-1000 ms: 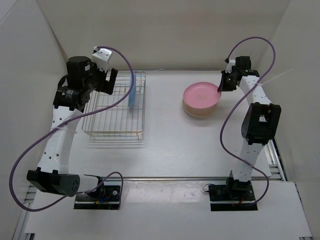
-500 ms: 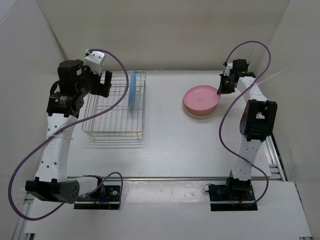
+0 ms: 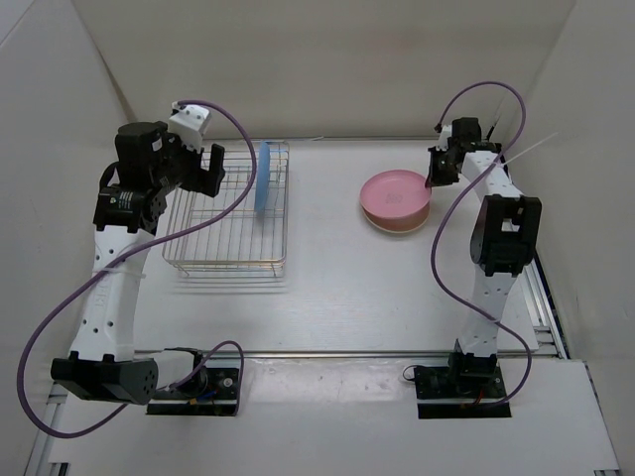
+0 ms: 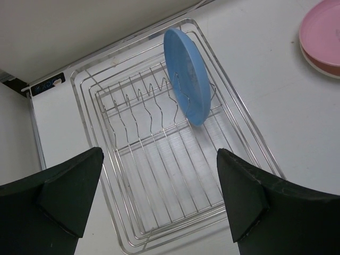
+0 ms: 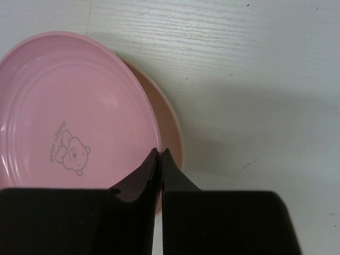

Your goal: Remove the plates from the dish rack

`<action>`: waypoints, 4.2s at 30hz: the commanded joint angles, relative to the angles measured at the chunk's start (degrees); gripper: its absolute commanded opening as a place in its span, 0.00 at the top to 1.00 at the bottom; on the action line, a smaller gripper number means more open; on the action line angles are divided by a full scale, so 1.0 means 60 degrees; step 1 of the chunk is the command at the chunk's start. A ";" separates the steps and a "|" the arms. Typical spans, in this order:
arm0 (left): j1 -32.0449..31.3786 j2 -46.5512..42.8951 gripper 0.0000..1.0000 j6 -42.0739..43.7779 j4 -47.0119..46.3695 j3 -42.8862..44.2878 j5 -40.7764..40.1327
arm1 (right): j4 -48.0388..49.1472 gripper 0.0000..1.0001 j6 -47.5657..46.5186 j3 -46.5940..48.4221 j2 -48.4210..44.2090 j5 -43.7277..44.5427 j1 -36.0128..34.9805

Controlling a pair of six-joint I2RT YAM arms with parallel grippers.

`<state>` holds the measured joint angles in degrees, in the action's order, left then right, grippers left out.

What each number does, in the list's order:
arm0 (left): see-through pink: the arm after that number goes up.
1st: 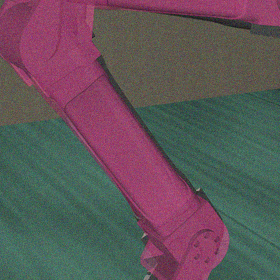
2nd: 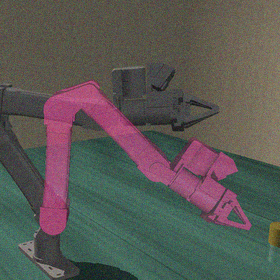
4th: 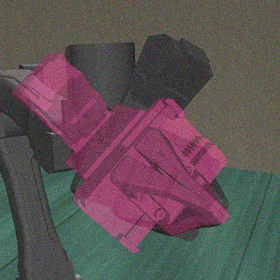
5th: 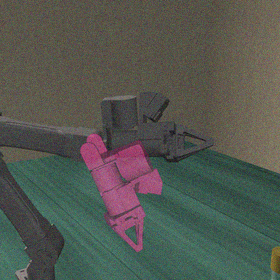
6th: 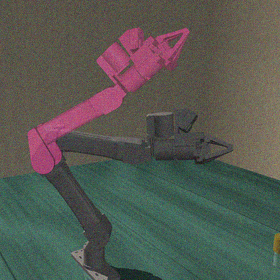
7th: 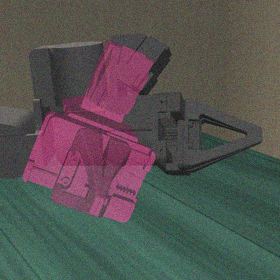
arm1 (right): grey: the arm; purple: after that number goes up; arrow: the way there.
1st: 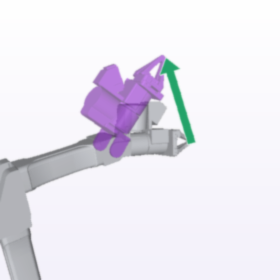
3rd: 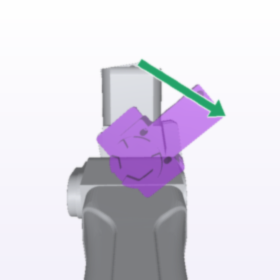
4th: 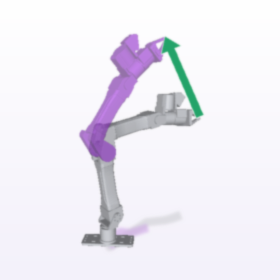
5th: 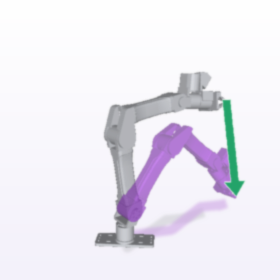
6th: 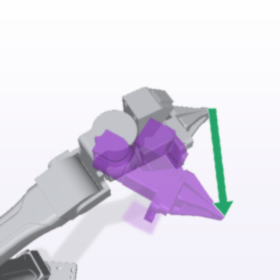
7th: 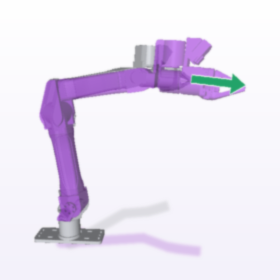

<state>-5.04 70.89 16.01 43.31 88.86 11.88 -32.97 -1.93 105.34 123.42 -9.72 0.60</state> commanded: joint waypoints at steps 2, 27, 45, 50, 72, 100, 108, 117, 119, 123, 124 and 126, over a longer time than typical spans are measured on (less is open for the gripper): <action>0.0049 -0.0229 0.01 -0.0076 0.0018 0.0087 0.0364 | 0.0251 1.00 -0.0015 0.0520 0.0114 0.0184 -0.0056; 0.0137 -0.0316 0.01 0.0011 0.0106 -0.0088 0.0715 | 0.0163 0.52 -0.0365 -0.0227 -0.0237 0.0286 -0.0056; 0.0619 0.1015 0.00 -0.1613 -0.2264 -0.1451 0.3021 | -0.1476 0.25 -0.0585 0.0402 -0.3532 0.1150 -0.0759; 0.1877 0.2550 0.00 -0.2695 -0.3467 -0.1451 0.5897 | -0.2385 0.21 -0.1800 -0.0606 -0.4803 -0.0049 -0.0759; 0.1411 0.5718 0.11 -0.3503 -0.4700 -0.0280 0.7835 | -0.2210 0.20 -0.2065 -0.2762 -0.6653 0.0374 -0.0496; 0.0840 0.5998 0.89 -0.3591 -0.4230 0.0570 0.7747 | -0.2122 0.21 -0.1890 -0.3230 -0.7122 0.0374 -0.0408; 0.0752 0.4887 0.89 -0.3197 -0.3294 0.1068 0.8024 | -0.2034 0.21 -0.1802 -0.3318 -0.7122 0.0374 -0.0321; 0.0285 0.3684 0.89 -0.1866 -0.1289 0.2137 0.7326 | -0.1946 0.21 -0.1248 -0.3100 -0.7019 -0.0093 0.0148; -0.0446 0.3201 0.89 -0.0578 -0.0325 0.2138 0.6521 | -0.2106 0.21 -0.0983 -0.2822 -0.6743 -0.0837 0.0571; -0.2408 0.2365 0.89 0.1108 0.0615 0.1363 0.3509 | -0.3203 0.21 -0.0615 -0.0894 -0.5820 -0.3210 0.0998; -0.3413 0.2248 0.89 0.1575 0.0764 0.1202 0.2933 | -0.3467 0.21 -0.0615 -0.0539 -0.5601 -0.3534 0.0998; -0.4443 0.2144 0.89 0.2017 0.1289 0.0881 0.1307 | -0.3996 0.21 -0.0615 0.0077 -0.5087 -0.4267 0.0998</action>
<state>-24.23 85.78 18.46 42.70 96.86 35.46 -51.92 -7.11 100.07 90.45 -23.99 6.72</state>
